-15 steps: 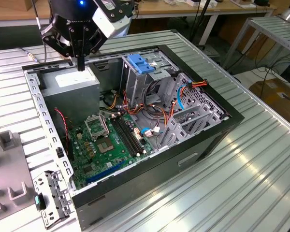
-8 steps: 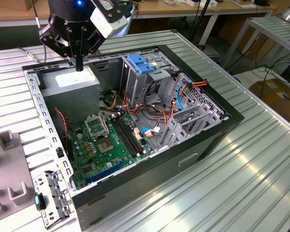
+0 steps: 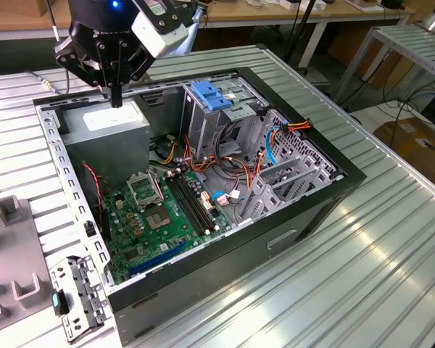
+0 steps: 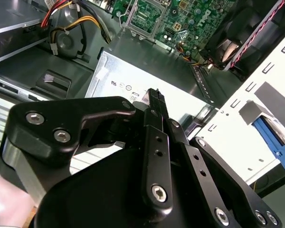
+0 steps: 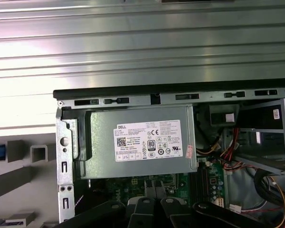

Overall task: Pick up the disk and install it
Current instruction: 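Reach for the disk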

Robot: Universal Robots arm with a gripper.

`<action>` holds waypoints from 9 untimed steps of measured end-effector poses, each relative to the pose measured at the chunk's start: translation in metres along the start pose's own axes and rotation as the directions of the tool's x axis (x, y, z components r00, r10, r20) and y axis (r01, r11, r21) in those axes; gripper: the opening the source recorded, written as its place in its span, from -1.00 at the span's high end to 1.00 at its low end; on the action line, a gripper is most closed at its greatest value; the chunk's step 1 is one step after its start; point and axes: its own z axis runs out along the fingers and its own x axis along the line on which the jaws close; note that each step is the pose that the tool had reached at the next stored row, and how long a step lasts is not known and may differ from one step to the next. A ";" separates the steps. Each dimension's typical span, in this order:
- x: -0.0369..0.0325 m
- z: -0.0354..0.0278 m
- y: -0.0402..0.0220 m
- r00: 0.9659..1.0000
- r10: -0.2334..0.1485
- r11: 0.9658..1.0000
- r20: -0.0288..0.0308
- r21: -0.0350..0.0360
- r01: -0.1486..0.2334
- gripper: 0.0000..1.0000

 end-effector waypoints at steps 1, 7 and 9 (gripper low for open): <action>0.0003 0.0000 0.0000 1.000 0.000 1.000 0.000 0.000 0.000 0.79; 0.0028 0.0000 -0.0002 1.000 0.000 1.000 0.000 0.000 0.000 0.79; 0.0035 -0.0001 -0.0003 1.000 0.000 1.000 0.000 0.000 0.000 0.79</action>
